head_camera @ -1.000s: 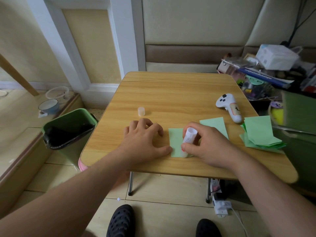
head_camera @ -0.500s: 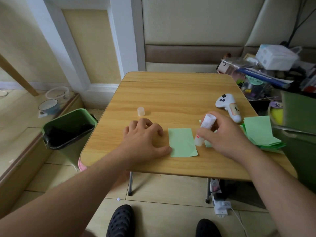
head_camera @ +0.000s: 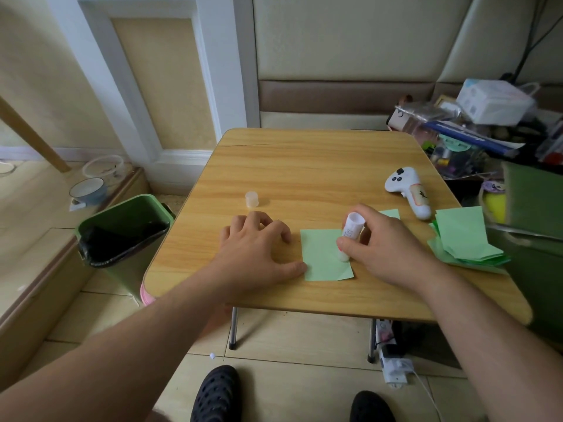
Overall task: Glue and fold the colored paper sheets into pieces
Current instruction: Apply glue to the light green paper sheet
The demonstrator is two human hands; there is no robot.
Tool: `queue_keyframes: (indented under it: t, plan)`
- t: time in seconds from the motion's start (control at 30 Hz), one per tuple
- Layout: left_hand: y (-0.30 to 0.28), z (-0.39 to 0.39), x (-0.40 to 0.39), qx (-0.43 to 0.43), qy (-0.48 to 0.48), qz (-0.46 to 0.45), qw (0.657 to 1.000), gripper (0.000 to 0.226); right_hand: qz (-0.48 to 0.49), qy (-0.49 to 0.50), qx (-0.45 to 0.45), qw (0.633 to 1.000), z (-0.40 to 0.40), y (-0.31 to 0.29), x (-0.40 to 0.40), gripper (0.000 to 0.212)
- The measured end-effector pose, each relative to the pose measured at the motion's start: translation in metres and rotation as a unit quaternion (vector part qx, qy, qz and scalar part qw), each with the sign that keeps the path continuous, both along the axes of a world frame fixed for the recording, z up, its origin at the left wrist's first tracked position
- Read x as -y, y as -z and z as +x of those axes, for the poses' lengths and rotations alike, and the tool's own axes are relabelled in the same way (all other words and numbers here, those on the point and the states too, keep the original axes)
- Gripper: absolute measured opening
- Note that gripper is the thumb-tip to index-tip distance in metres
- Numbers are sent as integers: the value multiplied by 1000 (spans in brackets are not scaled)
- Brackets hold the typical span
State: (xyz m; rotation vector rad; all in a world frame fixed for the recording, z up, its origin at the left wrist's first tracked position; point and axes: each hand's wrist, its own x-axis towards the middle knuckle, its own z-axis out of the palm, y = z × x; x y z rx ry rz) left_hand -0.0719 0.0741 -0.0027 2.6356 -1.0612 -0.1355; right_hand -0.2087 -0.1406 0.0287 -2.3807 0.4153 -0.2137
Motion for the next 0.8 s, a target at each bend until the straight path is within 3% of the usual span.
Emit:
queue_keyframes:
  t: [0.17, 0.3, 0.5, 0.8]
  plan:
    - [-2, 0, -1, -8, 7, 1, 1000, 53, -2, 10, -12, 1000, -1, -2, 2, 17]
    - [-7, 12, -4, -59, 12, -10, 998, 29, 35, 28, 40, 998, 4, -3, -1, 17]
    - [-5, 29, -13, -67, 52, -84, 993, 34, 108, 20, 113, 987, 23, 6, -18, 23]
    - [6, 34, -20, -57, 75, -93, 991, 25, 79, 62, 110, 989, 43, 17, -27, 28]
